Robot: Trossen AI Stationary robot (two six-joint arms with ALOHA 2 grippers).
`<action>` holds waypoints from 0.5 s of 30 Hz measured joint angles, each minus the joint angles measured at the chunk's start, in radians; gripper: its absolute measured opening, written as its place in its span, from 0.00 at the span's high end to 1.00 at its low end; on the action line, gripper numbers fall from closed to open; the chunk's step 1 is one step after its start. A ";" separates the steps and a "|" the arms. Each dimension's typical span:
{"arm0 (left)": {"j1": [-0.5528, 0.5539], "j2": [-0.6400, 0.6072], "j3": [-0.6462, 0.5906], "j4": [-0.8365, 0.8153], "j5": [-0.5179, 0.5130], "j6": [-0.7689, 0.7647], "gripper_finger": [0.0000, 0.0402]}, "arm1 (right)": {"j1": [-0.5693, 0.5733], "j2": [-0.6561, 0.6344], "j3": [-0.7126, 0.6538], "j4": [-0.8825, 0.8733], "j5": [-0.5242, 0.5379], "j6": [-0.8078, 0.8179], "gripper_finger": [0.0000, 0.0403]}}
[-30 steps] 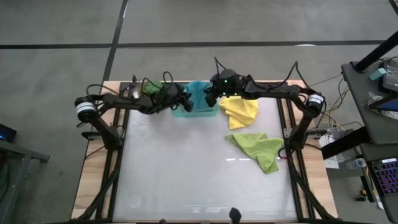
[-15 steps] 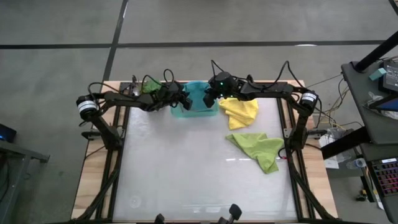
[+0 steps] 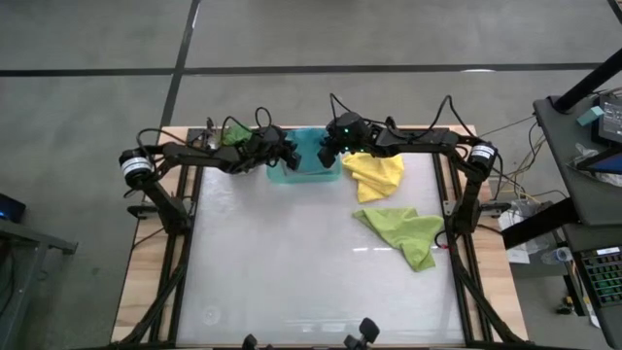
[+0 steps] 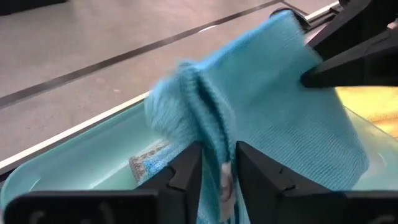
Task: Fold microfiber towels
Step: Put the light blue microfiber cloth into the green bin
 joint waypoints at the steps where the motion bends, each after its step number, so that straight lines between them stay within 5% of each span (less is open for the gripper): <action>1: 0.000 -0.004 0.000 -0.001 -0.002 -0.001 0.78 | -0.002 0.000 0.000 0.000 0.000 -0.001 0.77; 8: -0.004 -0.059 0.002 -0.011 -0.016 0.006 0.75 | -0.017 0.000 0.029 -0.064 0.000 -0.036 0.64; 15: -0.027 -0.095 0.006 -0.014 -0.009 0.072 0.75 | -0.025 -0.005 0.073 -0.135 -0.003 -0.078 0.61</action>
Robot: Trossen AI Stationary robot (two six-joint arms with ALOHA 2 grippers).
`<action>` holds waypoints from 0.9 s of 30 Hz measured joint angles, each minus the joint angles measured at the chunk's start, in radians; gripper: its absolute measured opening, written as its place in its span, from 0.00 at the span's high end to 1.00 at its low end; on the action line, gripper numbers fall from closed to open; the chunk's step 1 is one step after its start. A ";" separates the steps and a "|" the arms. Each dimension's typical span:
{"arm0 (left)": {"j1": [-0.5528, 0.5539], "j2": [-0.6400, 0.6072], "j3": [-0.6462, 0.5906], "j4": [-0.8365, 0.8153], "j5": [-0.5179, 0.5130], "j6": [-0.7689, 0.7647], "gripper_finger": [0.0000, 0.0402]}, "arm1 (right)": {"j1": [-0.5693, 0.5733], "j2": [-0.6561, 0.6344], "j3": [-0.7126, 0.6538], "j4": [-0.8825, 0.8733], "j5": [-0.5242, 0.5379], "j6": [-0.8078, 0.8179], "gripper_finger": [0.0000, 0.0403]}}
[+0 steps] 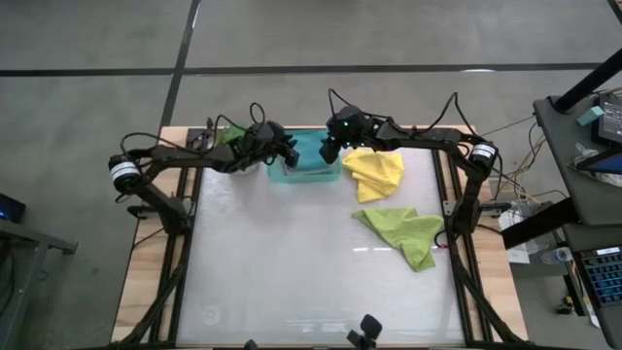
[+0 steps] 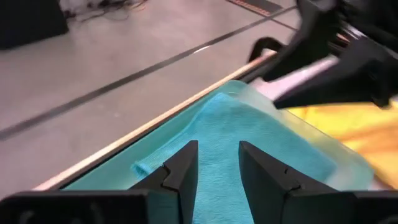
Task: Fold microfiber towels
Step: Put the light blue microfiber cloth into the green bin
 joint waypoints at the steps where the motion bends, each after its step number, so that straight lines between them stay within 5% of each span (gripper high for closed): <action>1: -0.010 -0.005 0.000 -0.001 0.001 0.020 0.75 | 0.002 -0.002 0.004 -0.008 0.000 -0.016 0.62; 7: -0.091 -0.025 0.002 -0.040 0.027 0.322 0.75 | 0.012 -0.011 0.002 -0.012 -0.204 -0.090 0.74; 11: -0.099 -0.019 0.041 -0.209 0.095 0.474 0.79 | 0.013 -0.007 -0.015 -0.012 -0.296 -0.129 0.86; 16: -0.073 0.038 0.097 -0.329 0.257 0.503 0.89 | 0.012 0.039 -0.020 -0.007 -0.296 -0.124 0.97; 21: -0.062 0.090 0.099 -0.339 0.256 0.504 0.99 | 0.013 0.103 -0.014 -0.008 -0.296 -0.109 0.98; 27: -0.063 0.117 0.099 -0.369 0.238 0.483 0.99 | 0.013 0.114 -0.014 -0.025 -0.296 -0.112 0.98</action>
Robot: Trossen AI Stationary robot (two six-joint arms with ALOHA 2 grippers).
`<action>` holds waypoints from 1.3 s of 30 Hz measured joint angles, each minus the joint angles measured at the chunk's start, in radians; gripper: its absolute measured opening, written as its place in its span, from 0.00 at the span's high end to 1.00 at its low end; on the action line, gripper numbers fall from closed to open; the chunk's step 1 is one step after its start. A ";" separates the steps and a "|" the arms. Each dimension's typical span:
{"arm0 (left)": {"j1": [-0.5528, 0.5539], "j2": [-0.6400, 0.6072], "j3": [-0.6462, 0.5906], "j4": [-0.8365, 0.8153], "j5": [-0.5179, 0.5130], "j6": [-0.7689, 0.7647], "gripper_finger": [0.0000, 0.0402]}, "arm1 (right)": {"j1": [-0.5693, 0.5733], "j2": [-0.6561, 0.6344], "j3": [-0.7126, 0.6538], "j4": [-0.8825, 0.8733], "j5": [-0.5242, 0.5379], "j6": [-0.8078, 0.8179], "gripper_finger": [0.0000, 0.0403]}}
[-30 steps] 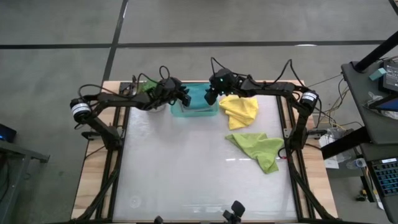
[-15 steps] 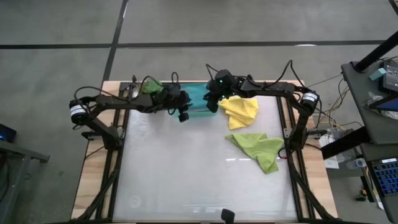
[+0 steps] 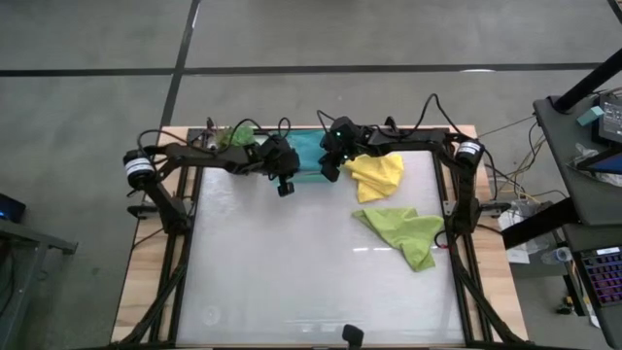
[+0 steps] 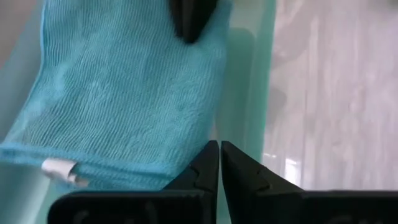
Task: Fold microfiber towels
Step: Put the light blue microfiber cloth into the green bin
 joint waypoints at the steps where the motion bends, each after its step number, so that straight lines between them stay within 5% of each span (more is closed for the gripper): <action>1: 0.000 0.001 0.000 -0.007 -0.004 -0.005 0.99 | 0.000 -0.001 0.000 -0.002 0.000 -0.001 0.98; 17: -0.002 -0.064 0.016 0.035 -0.029 -0.002 0.99 | -0.006 -0.092 0.039 -0.014 0.009 -0.030 0.98; 23: 0.002 -0.003 0.013 0.136 -0.030 0.000 0.99 | -0.014 -0.048 0.090 0.040 0.065 -0.047 0.98; 39: 0.004 0.059 0.014 0.082 -0.061 -0.005 0.99 | -0.051 0.093 0.120 0.043 0.142 -0.051 0.98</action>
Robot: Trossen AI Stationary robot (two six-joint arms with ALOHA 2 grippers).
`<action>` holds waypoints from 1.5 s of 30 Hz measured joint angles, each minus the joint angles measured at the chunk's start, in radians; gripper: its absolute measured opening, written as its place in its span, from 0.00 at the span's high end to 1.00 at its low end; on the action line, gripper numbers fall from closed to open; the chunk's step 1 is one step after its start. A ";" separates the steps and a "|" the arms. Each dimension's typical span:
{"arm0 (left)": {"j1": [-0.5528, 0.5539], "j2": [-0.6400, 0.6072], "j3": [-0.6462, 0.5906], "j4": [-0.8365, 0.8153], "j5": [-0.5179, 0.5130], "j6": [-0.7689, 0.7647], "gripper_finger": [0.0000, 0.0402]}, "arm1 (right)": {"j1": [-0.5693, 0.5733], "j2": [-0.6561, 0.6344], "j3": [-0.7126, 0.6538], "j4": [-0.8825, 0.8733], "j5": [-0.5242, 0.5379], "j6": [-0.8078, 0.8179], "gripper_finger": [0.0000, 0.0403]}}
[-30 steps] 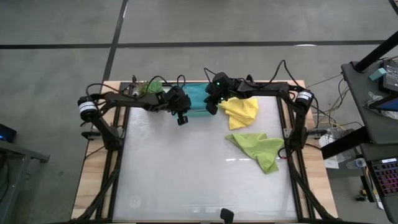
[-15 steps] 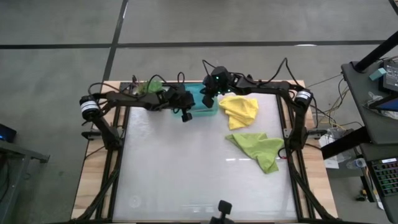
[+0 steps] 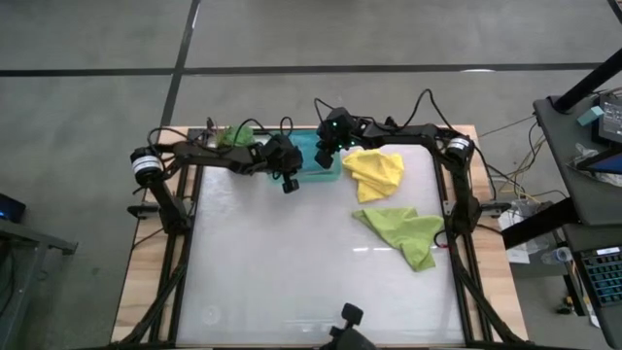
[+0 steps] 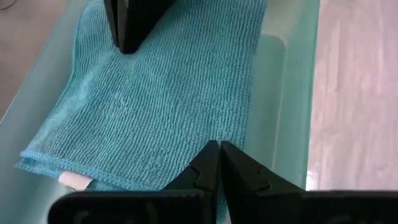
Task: Fold microfiber towels
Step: Put the light blue microfiber cloth into the green bin
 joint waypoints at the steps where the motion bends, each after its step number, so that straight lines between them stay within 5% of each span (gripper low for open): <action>1: 0.000 -0.003 0.002 -0.012 0.000 0.000 0.99 | 0.000 -0.002 0.000 0.000 0.000 0.006 0.98; 6: 0.002 -0.054 0.031 -0.067 0.000 0.042 0.99 | 0.000 -0.049 0.000 -0.020 0.000 -0.001 0.98; 13: 0.066 -0.072 0.052 0.058 -0.067 0.151 0.99 | 0.000 -0.104 0.000 -0.022 0.000 -0.023 0.98; 27: 0.133 0.090 0.082 0.122 -0.083 0.157 1.00 | 0.000 -0.042 -0.005 -0.014 -0.001 -0.015 0.98; 33: 0.133 0.115 0.101 0.073 -0.176 0.153 1.00 | 0.000 -0.015 -0.005 -0.023 -0.001 -0.013 0.98; 45: 0.105 0.062 0.108 -0.024 -0.178 0.132 1.00 | 0.001 -0.083 -0.005 -0.093 -0.001 -0.018 0.98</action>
